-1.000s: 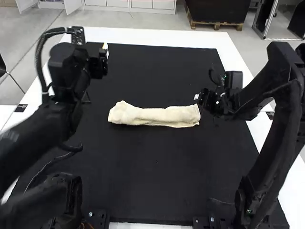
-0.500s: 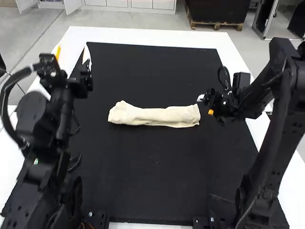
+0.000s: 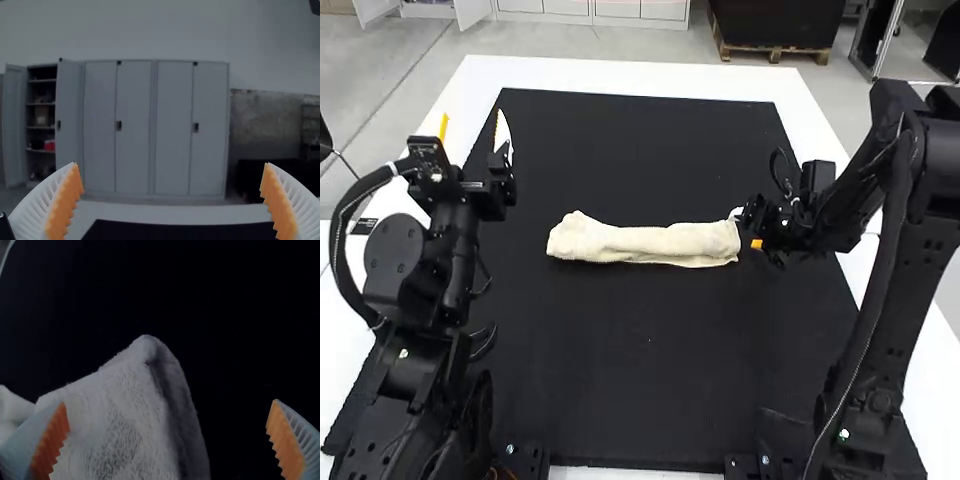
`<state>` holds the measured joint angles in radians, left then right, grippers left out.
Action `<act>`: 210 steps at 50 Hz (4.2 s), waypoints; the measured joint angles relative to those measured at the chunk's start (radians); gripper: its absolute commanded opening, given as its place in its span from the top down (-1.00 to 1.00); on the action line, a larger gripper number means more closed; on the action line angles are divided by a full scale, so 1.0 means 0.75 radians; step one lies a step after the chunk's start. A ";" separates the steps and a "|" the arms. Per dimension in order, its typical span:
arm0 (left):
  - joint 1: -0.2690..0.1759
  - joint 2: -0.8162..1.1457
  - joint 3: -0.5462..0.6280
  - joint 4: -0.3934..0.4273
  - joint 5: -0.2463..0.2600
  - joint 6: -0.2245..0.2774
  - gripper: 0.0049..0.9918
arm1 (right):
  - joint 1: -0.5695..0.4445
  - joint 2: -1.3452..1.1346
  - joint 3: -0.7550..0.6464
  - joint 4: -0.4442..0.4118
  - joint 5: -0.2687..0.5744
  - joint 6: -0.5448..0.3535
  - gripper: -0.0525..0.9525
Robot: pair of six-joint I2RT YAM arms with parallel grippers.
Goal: Fold the towel.
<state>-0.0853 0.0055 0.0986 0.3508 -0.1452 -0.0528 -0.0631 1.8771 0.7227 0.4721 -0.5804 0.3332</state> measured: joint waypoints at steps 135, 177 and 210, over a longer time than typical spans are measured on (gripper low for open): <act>0.000 0.000 -0.124 0.001 0.054 -0.031 -0.84 | -0.166 -0.115 0.061 -0.190 0.113 -0.151 0.93; 0.000 0.000 -0.124 -0.014 0.054 -0.036 -0.85 | 0.560 -0.209 0.104 -0.079 0.389 0.075 0.93; 0.000 0.000 -0.124 -0.015 0.054 -0.046 -0.85 | 0.774 -0.025 0.248 -0.007 0.509 0.105 0.93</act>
<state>-0.0853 0.0055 0.0055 0.3397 -0.1043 -0.0872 0.5175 1.8584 0.9089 0.4667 -0.1989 0.4122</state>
